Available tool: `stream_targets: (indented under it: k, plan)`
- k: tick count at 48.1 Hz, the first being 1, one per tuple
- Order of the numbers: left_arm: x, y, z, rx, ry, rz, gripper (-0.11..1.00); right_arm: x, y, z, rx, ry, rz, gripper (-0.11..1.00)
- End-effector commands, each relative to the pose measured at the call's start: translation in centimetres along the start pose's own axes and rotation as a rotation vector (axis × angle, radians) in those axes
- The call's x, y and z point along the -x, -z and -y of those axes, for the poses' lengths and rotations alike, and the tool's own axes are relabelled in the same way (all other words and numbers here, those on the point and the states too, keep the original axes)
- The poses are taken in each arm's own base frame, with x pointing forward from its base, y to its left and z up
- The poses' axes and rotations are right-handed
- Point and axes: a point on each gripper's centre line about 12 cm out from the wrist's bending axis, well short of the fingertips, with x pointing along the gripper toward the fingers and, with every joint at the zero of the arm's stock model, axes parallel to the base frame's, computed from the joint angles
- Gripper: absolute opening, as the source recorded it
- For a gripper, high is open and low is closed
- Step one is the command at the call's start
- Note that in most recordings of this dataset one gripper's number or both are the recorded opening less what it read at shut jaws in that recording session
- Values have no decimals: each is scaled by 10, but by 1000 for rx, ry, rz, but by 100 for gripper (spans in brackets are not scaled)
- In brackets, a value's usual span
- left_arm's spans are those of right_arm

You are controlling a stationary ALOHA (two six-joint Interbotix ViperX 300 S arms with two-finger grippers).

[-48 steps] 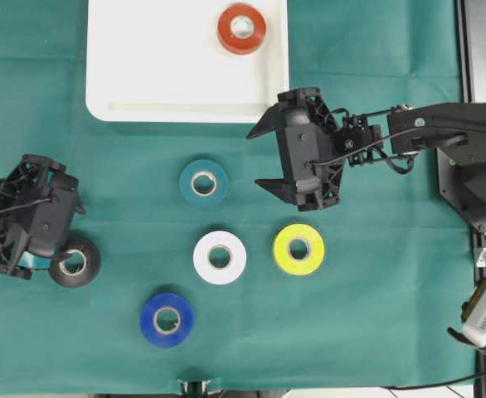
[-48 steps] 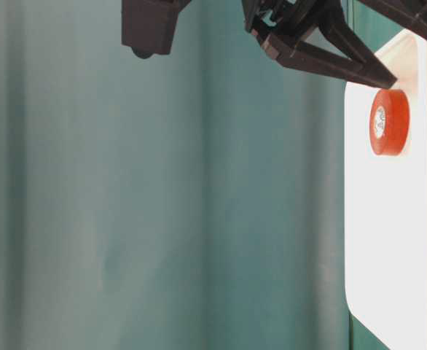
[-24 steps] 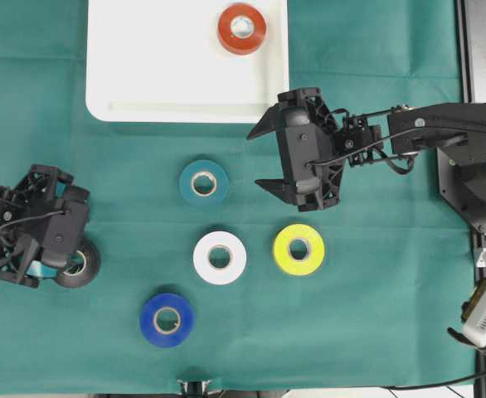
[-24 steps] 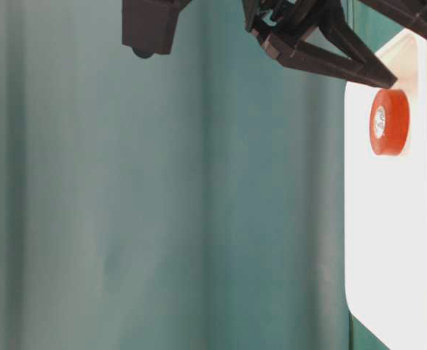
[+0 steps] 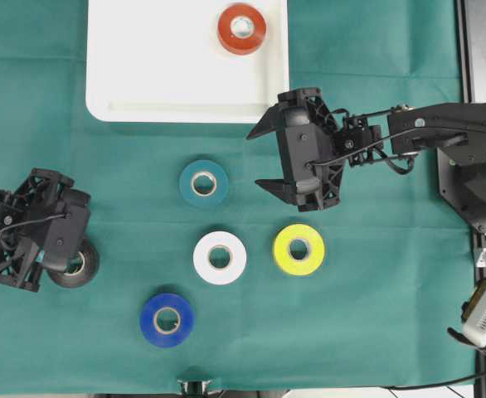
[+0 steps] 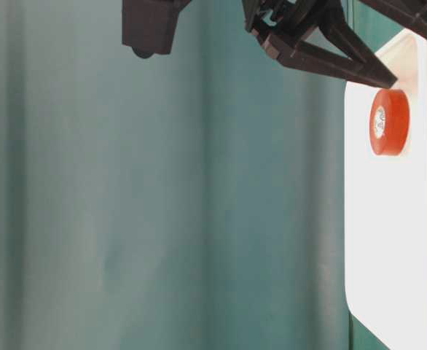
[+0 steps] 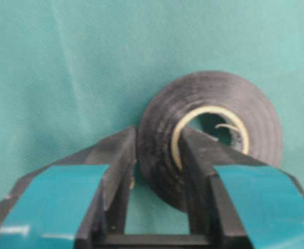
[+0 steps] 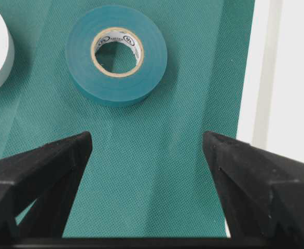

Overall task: Put the tape alternately from left to right into the white case.
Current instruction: 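Close the left gripper on the black roll's core, then lift the black roll and carry it into the white tray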

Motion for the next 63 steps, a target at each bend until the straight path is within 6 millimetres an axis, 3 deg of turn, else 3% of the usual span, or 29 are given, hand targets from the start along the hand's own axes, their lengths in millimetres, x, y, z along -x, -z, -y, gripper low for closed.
stream_targets:
  k: [1, 20, 43, 51, 63]
  plan:
    - [4, -9, 3, 1, 7, 33, 22, 5, -8, 0, -1, -1, 34, 72]
    - [6, -13, 5, -3, 12, 45, 22, 5, -6, -1, -1, -2, 31, 72]
    - [45, -43, 21, -37, 49, 120, 22, 5, -6, -1, -3, -2, 31, 72]
    - [48, -47, 11, -17, 30, 135, 22, 6, -7, -1, -3, -2, 34, 72]
    - [55, -56, -21, 64, -34, 168, 22, 5, -6, -1, -3, -2, 31, 72]
